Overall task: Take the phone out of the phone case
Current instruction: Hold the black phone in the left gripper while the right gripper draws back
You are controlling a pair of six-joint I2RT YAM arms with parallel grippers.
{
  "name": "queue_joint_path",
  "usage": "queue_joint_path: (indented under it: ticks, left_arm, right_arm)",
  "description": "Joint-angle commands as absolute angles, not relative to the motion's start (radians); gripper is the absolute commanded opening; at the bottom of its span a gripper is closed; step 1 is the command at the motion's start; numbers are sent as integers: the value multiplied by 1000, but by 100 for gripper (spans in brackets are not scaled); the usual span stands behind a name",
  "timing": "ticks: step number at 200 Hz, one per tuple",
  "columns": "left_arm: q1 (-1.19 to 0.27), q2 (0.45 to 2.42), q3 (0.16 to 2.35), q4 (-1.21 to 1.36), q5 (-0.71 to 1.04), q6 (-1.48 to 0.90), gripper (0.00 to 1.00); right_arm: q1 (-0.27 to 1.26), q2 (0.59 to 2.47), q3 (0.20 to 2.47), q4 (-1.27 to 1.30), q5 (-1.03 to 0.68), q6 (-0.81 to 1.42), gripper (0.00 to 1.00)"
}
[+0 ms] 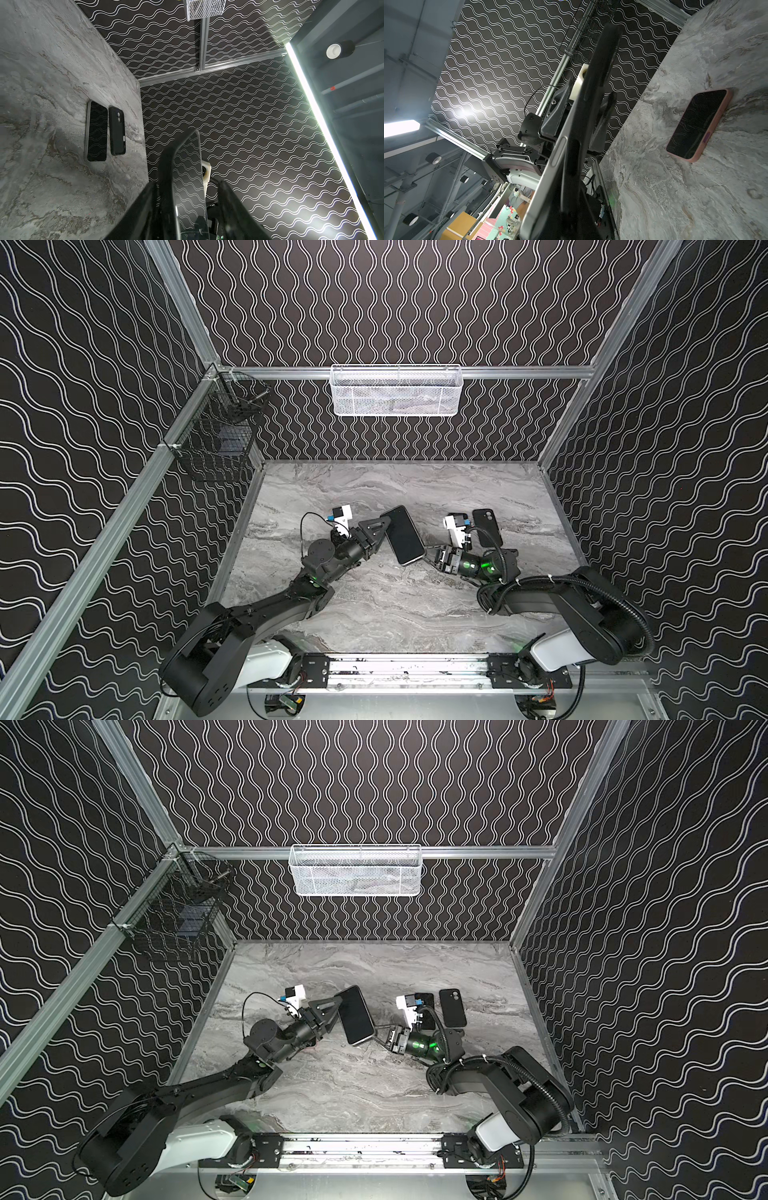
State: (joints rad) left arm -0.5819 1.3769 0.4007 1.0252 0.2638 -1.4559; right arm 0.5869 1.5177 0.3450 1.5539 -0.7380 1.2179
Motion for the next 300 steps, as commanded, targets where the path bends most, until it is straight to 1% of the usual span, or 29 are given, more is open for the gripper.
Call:
queue_joint_path:
  ticks: [1,20,55,98,124,155,168,184,216,300]
  left_arm:
    - [-583,1367,413,984,277,-1430,63]
    - [-583,1354,408,956,280,-1431,72]
    - [-583,1320,403,894,288,-1426,87]
    - [-583,1264,425,736,316,-1430,91]
    - [-585,1208,444,598,327,-1427,98]
    - [-594,1141,462,464,359,-1457,99]
    - [-605,1115,462,453,368,-1476,99]
    - [-616,1097,457,481,384,-1523,99]
    - [-623,1108,420,660,403,-1642,99]
    - [-631,1160,445,714,418,-1658,99]
  right_arm:
    - [586,1530,346,1698,-716,1242,11]
    - [584,1550,354,1722,-714,1254,11]
    - [581,1569,377,1726,-714,1255,11]
    - [574,1587,397,1725,-719,1255,11]
    - [568,1594,400,1724,-714,1251,11]
    - [552,1598,404,1726,-709,1242,12]
    - [550,1603,407,1724,-706,1235,12]
    - [549,1609,408,1724,-698,1228,12]
    - [549,1625,418,1726,-696,1225,12]
    - [549,1632,413,1726,-693,1218,12]
